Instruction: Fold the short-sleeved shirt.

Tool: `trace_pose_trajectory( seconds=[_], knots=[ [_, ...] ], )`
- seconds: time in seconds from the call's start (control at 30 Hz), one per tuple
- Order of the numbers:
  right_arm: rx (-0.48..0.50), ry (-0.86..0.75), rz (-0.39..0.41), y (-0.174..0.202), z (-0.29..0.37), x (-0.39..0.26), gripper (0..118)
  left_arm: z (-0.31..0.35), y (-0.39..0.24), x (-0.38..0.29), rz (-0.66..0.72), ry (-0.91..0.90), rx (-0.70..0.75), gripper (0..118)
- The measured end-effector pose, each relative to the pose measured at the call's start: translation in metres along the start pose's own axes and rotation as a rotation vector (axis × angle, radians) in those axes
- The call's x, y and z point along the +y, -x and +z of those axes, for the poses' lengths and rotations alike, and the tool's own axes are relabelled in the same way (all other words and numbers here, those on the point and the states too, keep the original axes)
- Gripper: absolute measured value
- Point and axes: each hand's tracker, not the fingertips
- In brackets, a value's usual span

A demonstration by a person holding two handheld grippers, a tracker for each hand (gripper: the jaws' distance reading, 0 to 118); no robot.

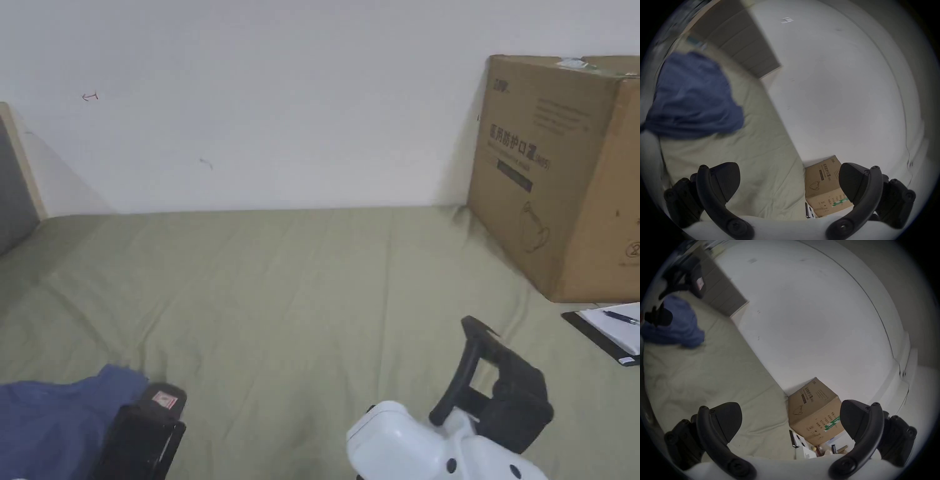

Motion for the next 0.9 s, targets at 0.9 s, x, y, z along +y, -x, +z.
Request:
trace_pose_trajectory(
  seconds=[0.9],
  knots=[
    [-0.047, 0.083, -0.981, -0.066, -0.003, -0.049, 115, 0.027, -0.092, -0.029, -1.130, -0.193, -0.152, 118]
  ],
)
